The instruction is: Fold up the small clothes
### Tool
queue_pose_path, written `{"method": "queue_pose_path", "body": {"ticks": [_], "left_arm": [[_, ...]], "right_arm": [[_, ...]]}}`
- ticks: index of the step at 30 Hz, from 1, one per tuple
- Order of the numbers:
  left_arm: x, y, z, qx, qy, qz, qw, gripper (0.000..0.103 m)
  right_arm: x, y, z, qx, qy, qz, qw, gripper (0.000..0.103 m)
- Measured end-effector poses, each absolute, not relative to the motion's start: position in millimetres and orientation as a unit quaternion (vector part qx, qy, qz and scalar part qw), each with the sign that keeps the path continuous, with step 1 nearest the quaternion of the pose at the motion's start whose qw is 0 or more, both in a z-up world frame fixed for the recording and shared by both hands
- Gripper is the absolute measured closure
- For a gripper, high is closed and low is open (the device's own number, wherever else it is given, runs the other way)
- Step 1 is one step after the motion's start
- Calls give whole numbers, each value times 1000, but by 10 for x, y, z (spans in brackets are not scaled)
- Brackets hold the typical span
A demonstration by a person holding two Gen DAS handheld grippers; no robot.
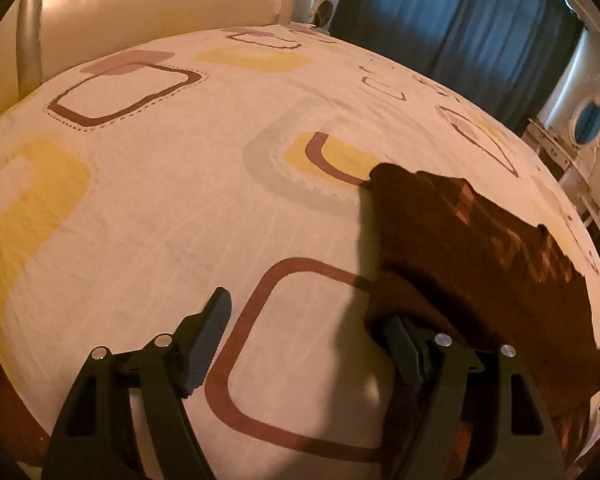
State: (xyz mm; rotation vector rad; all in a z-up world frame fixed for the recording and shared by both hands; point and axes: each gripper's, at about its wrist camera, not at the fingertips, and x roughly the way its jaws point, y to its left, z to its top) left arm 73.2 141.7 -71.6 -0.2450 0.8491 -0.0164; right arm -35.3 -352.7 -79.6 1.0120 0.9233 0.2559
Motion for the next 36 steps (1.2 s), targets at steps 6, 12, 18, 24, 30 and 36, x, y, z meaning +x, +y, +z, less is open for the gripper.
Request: {"method": "queue_pose_path", "body": {"ticks": [6, 12, 18, 24, 30, 36], "left_arm": [[742, 1442, -723, -132, 409, -3, 903, 27], [716, 1389, -748, -119, 405, -1, 907, 26], [733, 1386, -752, -114, 408, -3, 906, 25], [742, 1371, -769, -109, 409, 1, 906, 23], [746, 1367, -776, -109, 409, 2, 906, 22], [744, 1364, -780, -110, 406, -2, 907, 22]], "right_arm": [[-372, -3513, -476, 391, 374, 125, 832, 98], [-408, -3407, -929, 336, 439, 115, 825, 98], [-408, -3606, -780, 398, 425, 148, 799, 84], [-204, -3900, -882, 481, 413, 161, 756, 72], [-75, -3755, -917, 465, 434, 156, 755, 98], [-310, -3508, -180, 308, 293, 175, 888, 98]]}}
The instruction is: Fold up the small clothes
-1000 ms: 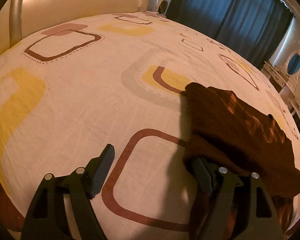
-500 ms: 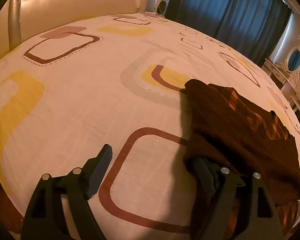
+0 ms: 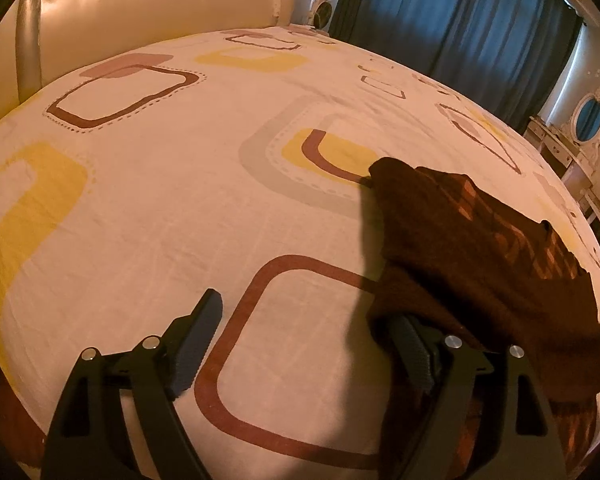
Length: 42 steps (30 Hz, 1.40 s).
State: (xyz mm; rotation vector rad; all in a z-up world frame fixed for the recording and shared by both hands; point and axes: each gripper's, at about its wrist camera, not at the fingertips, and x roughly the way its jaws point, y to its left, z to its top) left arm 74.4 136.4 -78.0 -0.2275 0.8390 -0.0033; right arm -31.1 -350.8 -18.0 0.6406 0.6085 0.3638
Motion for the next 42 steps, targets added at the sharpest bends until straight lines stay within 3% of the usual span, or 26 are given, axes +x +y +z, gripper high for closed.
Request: {"method": "queue_pose_path", "body": {"ticks": [3, 5, 8, 14, 23, 24, 25, 26, 29, 35, 39, 40, 42], "left_arm": [[748, 1340, -788, -105, 405, 0, 908, 20], [748, 1325, -792, -100, 404, 2, 909, 20], [753, 1327, -797, -98, 404, 0, 910, 19], [767, 1308, -804, -92, 404, 3, 910, 17], [760, 1292, -812, -91, 402, 4, 911, 17], [757, 1300, -808, -95, 402, 4, 911, 17], [758, 1315, -807, -102, 401, 3, 911, 17], [756, 1338, -804, -112, 399, 3, 910, 17], [754, 1357, -807, -121, 397, 8, 910, 17], [730, 1383, -780, -109, 399, -19, 910, 17], [648, 1706, -696, -185, 394, -104, 894, 17], [638, 1794, -674, -208, 389, -116, 890, 17], [712, 2027, -611, -266, 376, -134, 878, 17]], "right_arm": [[-182, -3584, -449, 292, 344, 132, 883, 96], [-114, -3791, -808, 371, 387, 111, 837, 94], [-230, -3963, -1004, 453, 374, 129, 799, 77], [-161, -4060, -782, 472, 342, 146, 799, 69], [372, -3744, -780, 342, 431, 147, 822, 64], [354, -3725, -786, 330, 434, 147, 825, 66], [348, -3651, -755, 297, 437, 148, 836, 88], [333, -3579, -721, 263, 442, 147, 845, 99], [291, -3527, -728, 210, 452, 104, 861, 100], [288, -3670, -859, 266, 442, 100, 851, 99], [245, -3744, -750, 280, 428, 104, 853, 87], [210, -3772, -694, 278, 420, 100, 858, 78], [181, -3795, -620, 279, 411, 97, 863, 73]]}}
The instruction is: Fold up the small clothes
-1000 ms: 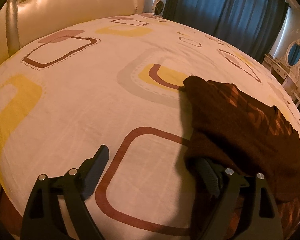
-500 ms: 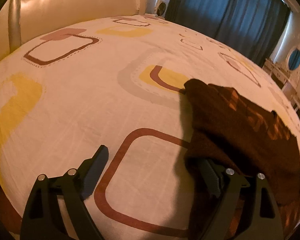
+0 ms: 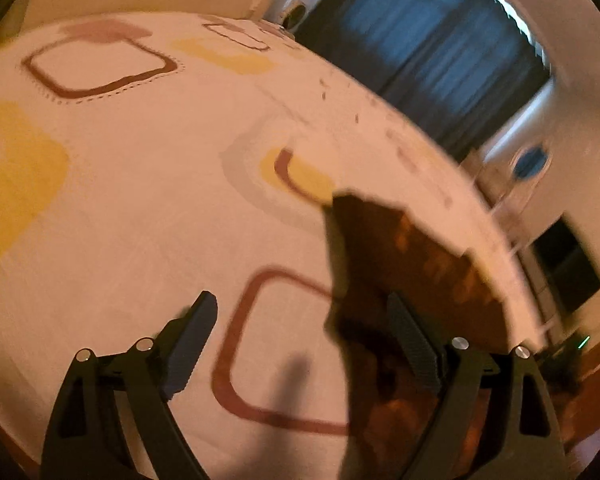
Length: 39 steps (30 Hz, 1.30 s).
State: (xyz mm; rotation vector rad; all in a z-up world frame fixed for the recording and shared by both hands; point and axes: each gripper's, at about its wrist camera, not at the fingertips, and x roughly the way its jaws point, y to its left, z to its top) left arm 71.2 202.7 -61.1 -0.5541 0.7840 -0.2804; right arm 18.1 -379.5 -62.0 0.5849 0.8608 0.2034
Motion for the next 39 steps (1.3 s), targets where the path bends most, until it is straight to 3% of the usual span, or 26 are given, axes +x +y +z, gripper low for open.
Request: {"method": "queue_pose_path", "body": {"ticks": [4, 10, 14, 16, 18, 19, 20, 26, 29, 39], "left_arm": [[1185, 2074, -615, -310, 391, -183, 847, 17], [1728, 1656, -726, -247, 433, -231, 836, 17], [1857, 1449, -737, -215, 434, -251, 838, 20], [1914, 1379, -762, -203, 445, -249, 836, 59], [1951, 1320, -809, -181, 458, -233, 839, 84], [1954, 1291, -823, -165, 459, -224, 844, 93], [1970, 1283, -831, -162, 459, -222, 845, 96], [1950, 1400, -652, -186, 412, -172, 875, 98], [2042, 1359, -819, -170, 444, -153, 866, 98], [2141, 1427, -812, -185, 437, -133, 870, 98]], "right_arm": [[245, -3769, -581, 290, 407, 93, 861, 65], [372, -3748, -657, 330, 407, 89, 847, 59], [449, -3803, -684, 339, 405, 81, 845, 49], [490, -3846, -684, 341, 401, 74, 847, 44], [565, -3916, -694, 341, 396, 57, 851, 38], [601, -3954, -703, 343, 395, 51, 851, 38], [642, -3998, -715, 346, 392, 42, 851, 37], [806, -4205, -797, 382, 382, 18, 841, 36], [857, -4193, -819, 369, 389, 19, 844, 36], [988, -4276, -801, 367, 385, 10, 847, 35]]}}
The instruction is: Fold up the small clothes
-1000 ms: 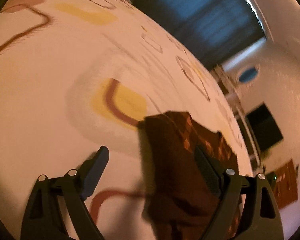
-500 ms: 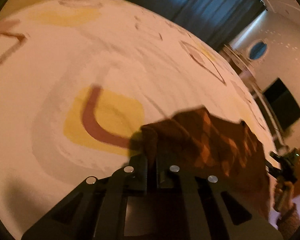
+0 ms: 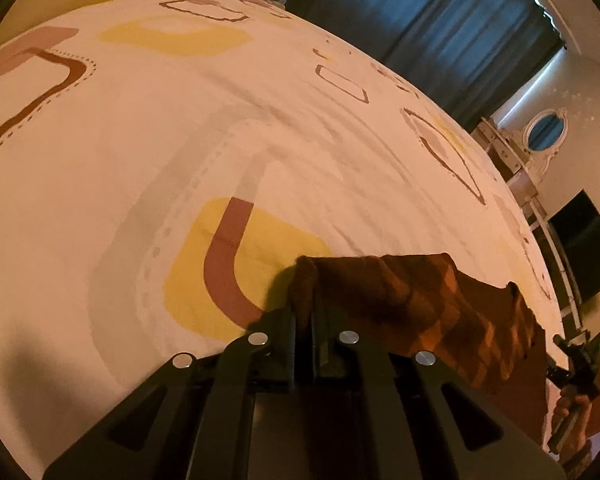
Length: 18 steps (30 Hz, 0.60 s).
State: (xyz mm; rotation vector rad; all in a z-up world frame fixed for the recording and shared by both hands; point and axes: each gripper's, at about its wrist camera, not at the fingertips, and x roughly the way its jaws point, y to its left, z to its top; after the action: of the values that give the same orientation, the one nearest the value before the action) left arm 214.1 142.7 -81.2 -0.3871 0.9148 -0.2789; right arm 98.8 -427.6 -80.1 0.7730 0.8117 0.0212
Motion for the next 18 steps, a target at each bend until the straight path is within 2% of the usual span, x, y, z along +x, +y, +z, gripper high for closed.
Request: {"method": "queue_pose_path", "body": {"ticks": [2, 5, 13, 15, 18], "left_arm": [[2172, 1430, -811, -183, 440, -136, 869, 98], [2168, 1477, -828, -189, 442, -138, 866, 98], [2193, 1467, -856, -191, 441, -141, 866, 97], [2197, 1470, -857, -192, 441, -140, 865, 97], [2210, 1460, -860, -189, 442, -140, 866, 97]], "right_arm": [[991, -4221, -764, 356, 391, 24, 848, 38], [971, -3999, -678, 327, 405, 87, 849, 52], [897, -3495, -590, 219, 456, 248, 826, 53], [848, -3450, -431, 159, 438, 219, 857, 53], [794, -3575, -206, 191, 395, 224, 870, 53]]}}
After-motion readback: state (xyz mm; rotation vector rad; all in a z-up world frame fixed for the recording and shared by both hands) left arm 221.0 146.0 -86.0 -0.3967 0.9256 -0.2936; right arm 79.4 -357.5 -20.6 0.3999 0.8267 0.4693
